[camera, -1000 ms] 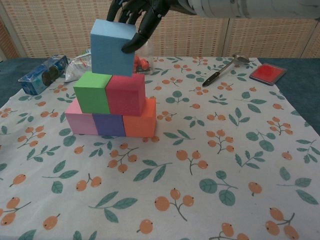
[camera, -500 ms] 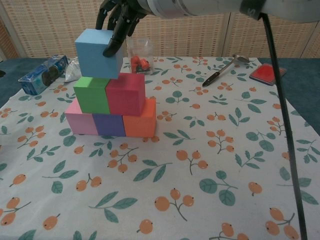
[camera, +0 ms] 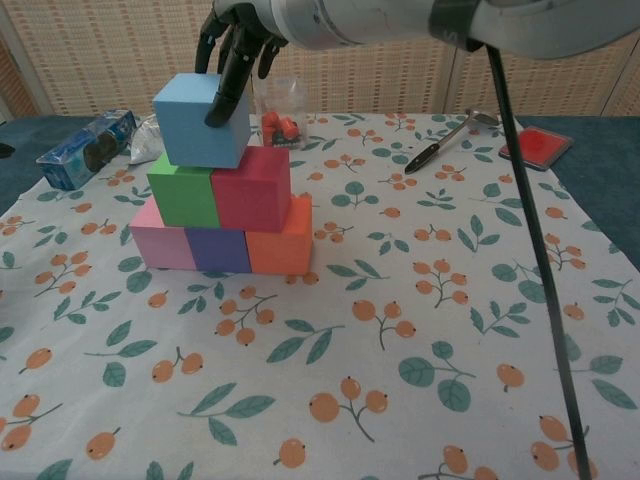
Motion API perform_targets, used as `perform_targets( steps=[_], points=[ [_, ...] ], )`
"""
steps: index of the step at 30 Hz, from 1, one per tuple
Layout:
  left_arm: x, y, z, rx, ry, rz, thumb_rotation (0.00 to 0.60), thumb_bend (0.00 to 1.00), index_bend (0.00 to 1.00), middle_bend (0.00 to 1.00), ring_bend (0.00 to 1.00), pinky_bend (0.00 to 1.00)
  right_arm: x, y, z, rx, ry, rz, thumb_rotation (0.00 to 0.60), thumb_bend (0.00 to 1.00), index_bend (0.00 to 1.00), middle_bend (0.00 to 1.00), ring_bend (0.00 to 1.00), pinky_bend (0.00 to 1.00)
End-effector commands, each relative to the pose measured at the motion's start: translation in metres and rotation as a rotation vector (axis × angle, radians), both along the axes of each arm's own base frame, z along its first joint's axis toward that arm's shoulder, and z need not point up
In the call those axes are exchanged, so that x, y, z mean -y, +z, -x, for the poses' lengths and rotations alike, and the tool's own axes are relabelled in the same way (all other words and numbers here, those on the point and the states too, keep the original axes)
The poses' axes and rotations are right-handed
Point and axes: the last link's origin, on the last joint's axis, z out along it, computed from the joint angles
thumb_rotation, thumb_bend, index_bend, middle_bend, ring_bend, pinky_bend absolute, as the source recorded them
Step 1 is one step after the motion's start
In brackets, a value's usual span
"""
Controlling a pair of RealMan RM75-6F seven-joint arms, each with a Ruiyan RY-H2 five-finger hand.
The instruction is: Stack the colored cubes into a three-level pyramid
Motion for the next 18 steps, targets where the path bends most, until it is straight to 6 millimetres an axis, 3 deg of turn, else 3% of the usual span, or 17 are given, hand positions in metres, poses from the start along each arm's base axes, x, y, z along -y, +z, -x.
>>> perform_targets(
  steps=[1,18],
  points=[
    [0.0002,-0.0003,0.0006,0.001,0.0,0.001,0.6,0.25,0.07,0.03,0.0,0.09,-0.0003,-0.0011,-0.0019,-0.002,-0.007,0.001,0.6,0.2,0.26,0.4,0.21,0.17],
    [0.0018,-0.0007,0.0034,0.011,-0.001,0.0,0.6,0.25,0.07,0.03,0.0,0.09,-0.0043,-0.002,-0.003,-0.03,-0.019,0.007,0.6,0.2,0.24,0.4,0.19,0.16]
  ],
)
